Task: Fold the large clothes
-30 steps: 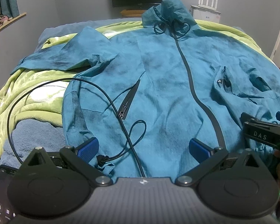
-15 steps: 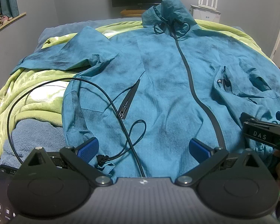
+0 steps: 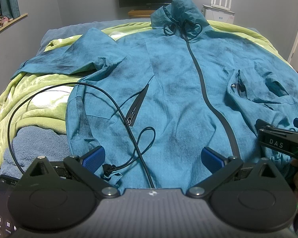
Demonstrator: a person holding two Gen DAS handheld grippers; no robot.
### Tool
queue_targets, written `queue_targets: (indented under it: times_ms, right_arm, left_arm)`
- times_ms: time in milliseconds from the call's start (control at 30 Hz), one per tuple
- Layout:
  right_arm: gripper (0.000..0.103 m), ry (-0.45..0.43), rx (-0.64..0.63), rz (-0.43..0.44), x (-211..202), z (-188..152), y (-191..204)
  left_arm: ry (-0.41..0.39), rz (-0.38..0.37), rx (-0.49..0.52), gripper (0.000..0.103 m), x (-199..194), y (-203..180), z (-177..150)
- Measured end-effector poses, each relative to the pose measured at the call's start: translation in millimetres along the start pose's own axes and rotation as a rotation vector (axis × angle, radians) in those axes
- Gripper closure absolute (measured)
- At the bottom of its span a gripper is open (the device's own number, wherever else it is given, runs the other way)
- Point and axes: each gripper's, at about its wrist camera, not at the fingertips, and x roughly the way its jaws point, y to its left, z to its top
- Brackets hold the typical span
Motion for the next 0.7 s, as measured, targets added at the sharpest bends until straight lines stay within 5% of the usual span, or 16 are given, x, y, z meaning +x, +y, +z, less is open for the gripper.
queue_targets:
  times_ms: [700]
  right_arm:
    - [0.0, 0.001, 0.0, 0.0, -0.2, 0.2, -0.3]
  left_arm:
    - [0.005, -0.002, 0.0, 0.0, 0.1, -1.0, -1.8]
